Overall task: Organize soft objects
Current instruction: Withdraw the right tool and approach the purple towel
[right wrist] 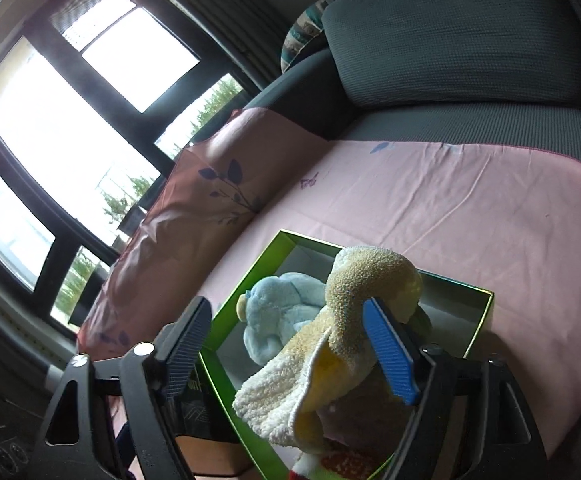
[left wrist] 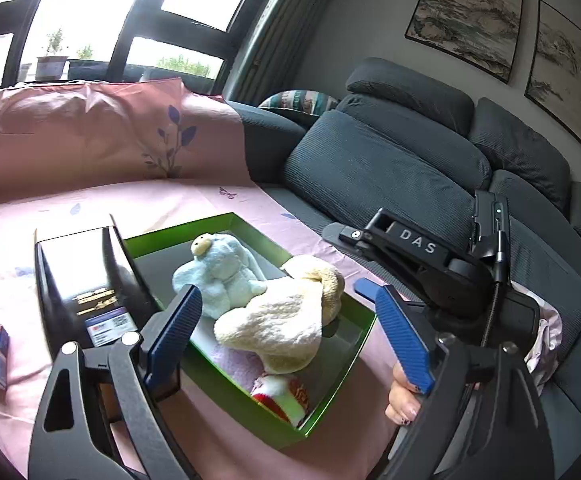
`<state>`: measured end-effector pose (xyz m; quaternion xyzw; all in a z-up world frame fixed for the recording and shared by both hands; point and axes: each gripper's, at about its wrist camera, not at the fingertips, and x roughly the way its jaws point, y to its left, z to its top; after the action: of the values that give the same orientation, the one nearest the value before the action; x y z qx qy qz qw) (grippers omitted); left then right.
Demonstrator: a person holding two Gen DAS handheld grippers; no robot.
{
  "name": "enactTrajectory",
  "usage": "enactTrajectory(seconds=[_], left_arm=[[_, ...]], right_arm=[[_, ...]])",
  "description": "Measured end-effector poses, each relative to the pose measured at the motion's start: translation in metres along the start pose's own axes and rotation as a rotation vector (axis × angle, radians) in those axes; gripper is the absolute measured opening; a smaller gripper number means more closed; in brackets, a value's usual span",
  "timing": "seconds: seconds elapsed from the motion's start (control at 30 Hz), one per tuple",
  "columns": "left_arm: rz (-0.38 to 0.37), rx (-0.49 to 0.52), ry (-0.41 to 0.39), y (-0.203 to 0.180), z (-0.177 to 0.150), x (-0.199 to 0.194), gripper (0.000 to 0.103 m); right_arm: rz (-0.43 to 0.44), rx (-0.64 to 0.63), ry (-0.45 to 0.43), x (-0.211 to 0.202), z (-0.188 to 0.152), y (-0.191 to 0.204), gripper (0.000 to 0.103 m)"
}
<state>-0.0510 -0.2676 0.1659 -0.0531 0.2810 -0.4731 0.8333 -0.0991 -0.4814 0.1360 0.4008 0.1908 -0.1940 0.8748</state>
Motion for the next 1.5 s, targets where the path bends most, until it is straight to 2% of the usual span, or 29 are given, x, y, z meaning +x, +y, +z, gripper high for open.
enactTrajectory(seconds=[0.1, 0.23, 0.47, 0.7, 0.87, 1.0, 1.13, 1.23, 1.4, 1.5], left_arm=[[0.069, -0.019, -0.017, 0.012, -0.005, -0.021, 0.094], [0.190, -0.065, -0.039, 0.034, -0.012, -0.052, 0.094], [0.378, -0.211, -0.086, 0.089, -0.031, -0.113, 0.095], [0.610, -0.335, -0.132, 0.153, -0.074, -0.163, 0.095], [0.684, -0.475, -0.147, 0.190, -0.094, -0.187, 0.094], [0.705, -0.491, -0.187, 0.194, -0.094, -0.205, 0.094], [0.776, -0.478, -0.186, 0.199, -0.100, -0.217, 0.094], [0.817, -0.490, -0.172, 0.208, -0.104, -0.224, 0.094], [0.925, -0.482, -0.137, 0.215, -0.111, -0.235, 0.094], [0.945, -0.465, -0.122, 0.218, -0.113, -0.240, 0.094]], right_arm=[[-0.015, -0.006, -0.008, -0.003, -0.005, 0.003, 0.088], [-0.043, -0.017, -0.025, -0.008, -0.015, 0.008, 0.088], [-0.053, -0.102, -0.068, -0.016, -0.026, 0.032, 0.090], [-0.072, -0.209, -0.098, -0.022, -0.042, 0.059, 0.094], [-0.089, -0.305, -0.135, -0.027, -0.056, 0.082, 0.094], [-0.044, -0.380, -0.123, -0.029, -0.070, 0.102, 0.094], [0.023, -0.455, -0.095, -0.030, -0.091, 0.129, 0.094], [0.095, -0.515, -0.040, -0.027, -0.113, 0.152, 0.095], [0.210, -0.584, 0.128, -0.011, -0.164, 0.193, 0.095], [0.249, -0.635, 0.255, 0.009, -0.204, 0.214, 0.095]])
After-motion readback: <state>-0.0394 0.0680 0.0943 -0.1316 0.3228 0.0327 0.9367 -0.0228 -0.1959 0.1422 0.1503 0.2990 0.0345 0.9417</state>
